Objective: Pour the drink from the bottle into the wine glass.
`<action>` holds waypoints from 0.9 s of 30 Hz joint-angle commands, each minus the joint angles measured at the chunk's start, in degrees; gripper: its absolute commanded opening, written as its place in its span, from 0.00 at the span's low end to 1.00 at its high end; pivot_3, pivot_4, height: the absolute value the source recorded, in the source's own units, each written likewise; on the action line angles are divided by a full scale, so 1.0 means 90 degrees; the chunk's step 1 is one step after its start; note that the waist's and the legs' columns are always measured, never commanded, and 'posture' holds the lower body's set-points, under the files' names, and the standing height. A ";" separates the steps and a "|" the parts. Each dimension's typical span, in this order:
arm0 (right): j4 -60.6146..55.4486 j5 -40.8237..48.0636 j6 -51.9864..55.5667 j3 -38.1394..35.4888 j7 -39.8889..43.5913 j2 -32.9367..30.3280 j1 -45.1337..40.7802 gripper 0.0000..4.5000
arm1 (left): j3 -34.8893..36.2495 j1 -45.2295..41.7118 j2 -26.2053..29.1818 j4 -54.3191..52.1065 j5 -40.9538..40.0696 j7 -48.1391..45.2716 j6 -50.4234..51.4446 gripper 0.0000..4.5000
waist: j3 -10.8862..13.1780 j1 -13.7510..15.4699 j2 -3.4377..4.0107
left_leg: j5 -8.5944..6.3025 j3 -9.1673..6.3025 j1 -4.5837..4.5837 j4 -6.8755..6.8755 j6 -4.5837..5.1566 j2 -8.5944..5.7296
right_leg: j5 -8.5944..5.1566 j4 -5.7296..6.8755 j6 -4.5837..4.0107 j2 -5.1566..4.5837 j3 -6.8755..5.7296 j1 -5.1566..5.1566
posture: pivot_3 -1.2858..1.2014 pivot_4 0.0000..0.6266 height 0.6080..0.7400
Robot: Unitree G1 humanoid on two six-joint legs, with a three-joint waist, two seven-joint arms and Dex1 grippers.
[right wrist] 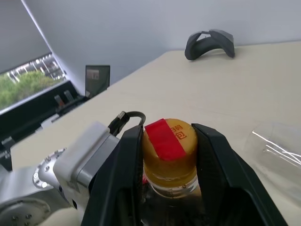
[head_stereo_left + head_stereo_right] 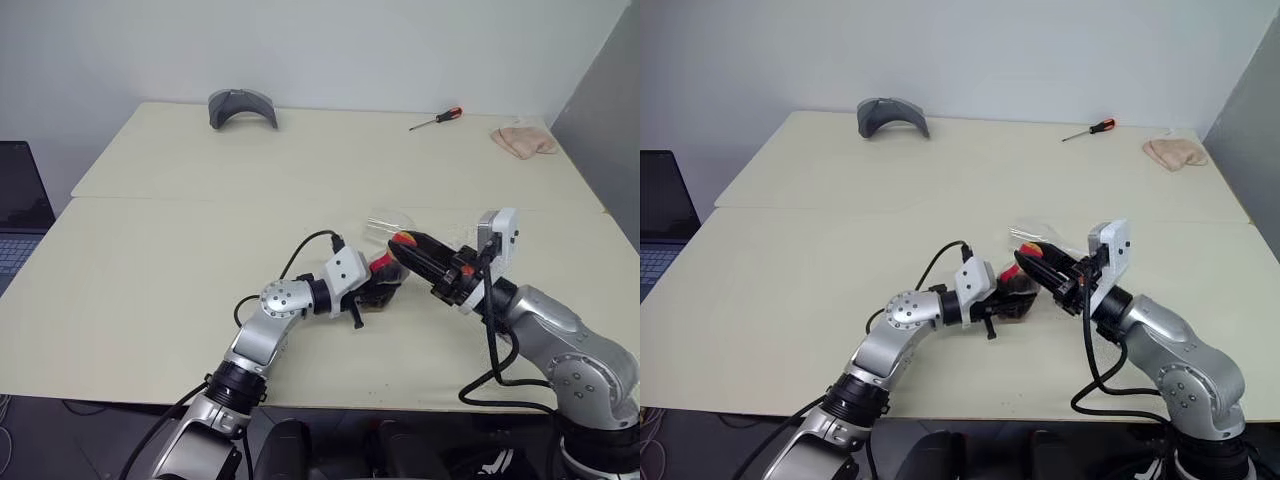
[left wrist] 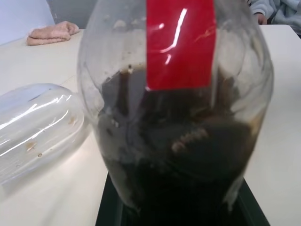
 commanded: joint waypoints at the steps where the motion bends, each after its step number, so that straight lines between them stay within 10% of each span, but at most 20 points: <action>1: -0.0301 0.0942 -0.0037 -0.0285 -0.0271 0.0199 -0.0078 0.27 | -0.0050 -0.0004 -0.0080 -0.0270 -0.0032 0.0041 -0.0198 0.15 | 0.0000 0.0000 0.0000 | 0.0000 0.0001 0.0000 0.0000 0.0000 -0.0001 | 0.0000 0.0000 0.0000 -0.0001 0.0000 0.0000 | 0.52 0.24 1.00; 22: -0.0602 -0.0369 -0.0426 0.0016 0.0603 -0.1464 -0.0027 0.27 | -0.0035 -0.0040 -0.0117 -0.0212 -0.0053 0.0102 -0.0287 0.14 | 0.0001 0.0001 0.0000 | 0.0000 -0.0001 0.0000 -0.0001 0.0000 0.0000 | 0.0000 -0.0002 0.0001 0.0002 -0.0001 0.0000 | 0.52 0.24 1.00; 27: -0.0516 -0.0418 -0.0460 0.0037 0.0561 -0.1321 -0.0017 0.65 | -0.0040 -0.0031 -0.0110 -0.0212 -0.0053 0.0108 -0.0294 0.14 | 0.0001 0.0001 0.0000 | 0.0000 0.0001 0.0000 0.0000 0.0000 -0.0001 | 0.0000 -0.0002 0.0001 0.0001 0.0000 0.0000 | 0.52 0.24 1.00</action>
